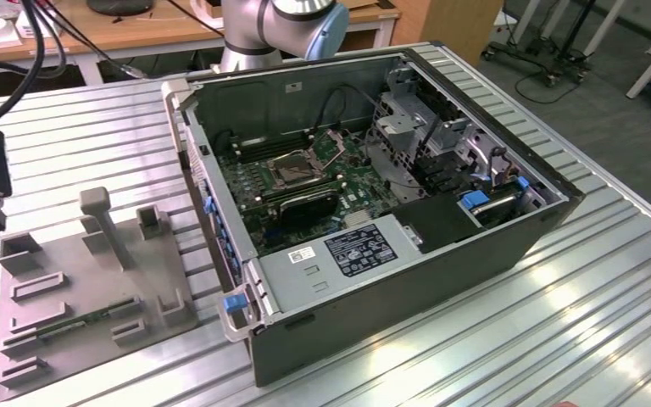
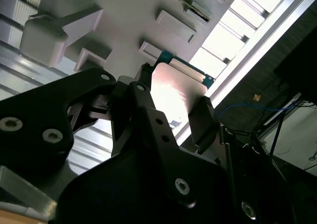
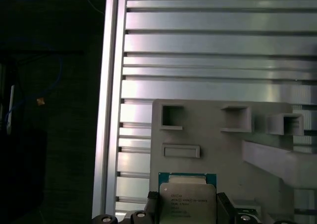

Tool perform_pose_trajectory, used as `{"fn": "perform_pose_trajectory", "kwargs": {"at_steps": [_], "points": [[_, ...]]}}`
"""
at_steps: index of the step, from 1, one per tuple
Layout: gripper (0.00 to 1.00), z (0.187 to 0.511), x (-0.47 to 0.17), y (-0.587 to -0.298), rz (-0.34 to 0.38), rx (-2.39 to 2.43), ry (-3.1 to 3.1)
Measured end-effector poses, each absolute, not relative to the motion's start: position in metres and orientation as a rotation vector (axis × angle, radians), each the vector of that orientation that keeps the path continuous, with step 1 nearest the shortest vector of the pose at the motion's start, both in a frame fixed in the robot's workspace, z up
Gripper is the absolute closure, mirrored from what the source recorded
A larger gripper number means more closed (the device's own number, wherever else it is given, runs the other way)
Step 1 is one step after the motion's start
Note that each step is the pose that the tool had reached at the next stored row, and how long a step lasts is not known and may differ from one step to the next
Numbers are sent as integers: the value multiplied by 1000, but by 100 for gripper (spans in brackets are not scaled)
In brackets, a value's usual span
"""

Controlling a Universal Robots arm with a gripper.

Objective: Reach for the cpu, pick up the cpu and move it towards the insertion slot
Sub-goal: 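Pick up the cpu and move it towards the insertion slot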

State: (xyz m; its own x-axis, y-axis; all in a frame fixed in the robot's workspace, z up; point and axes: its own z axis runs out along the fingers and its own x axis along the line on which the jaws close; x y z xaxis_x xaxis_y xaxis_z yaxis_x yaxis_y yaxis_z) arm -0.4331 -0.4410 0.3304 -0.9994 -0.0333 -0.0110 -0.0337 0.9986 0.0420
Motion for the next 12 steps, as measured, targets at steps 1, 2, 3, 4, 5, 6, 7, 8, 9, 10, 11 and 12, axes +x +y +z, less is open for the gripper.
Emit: {"fn": "perform_pose_trajectory", "kwargs": {"at_steps": [1, 2, 3, 4, 5, 6, 7, 8, 9, 10, 11, 12], "points": [[46, 333, -433, -441, 66, -53, 3130], [46, 335, -433, -441, 66, -53, 3130], [46, 338, -433, -441, 66, -53, 3130], [46, 340, -433, -441, 66, -52, 3130], [46, 342, -433, -441, 66, -52, 3130], [46, 344, -433, -441, 66, -52, 3130], [46, 345, -433, -441, 66, -53, 3130], [46, 347, -433, -441, 66, -52, 3130], [46, 349, -433, -441, 66, -52, 3130], [46, 351, -433, -441, 66, -52, 3130], [46, 352, -433, -441, 66, -53, 3130], [46, 354, -433, -441, 66, -52, 3130]]}}
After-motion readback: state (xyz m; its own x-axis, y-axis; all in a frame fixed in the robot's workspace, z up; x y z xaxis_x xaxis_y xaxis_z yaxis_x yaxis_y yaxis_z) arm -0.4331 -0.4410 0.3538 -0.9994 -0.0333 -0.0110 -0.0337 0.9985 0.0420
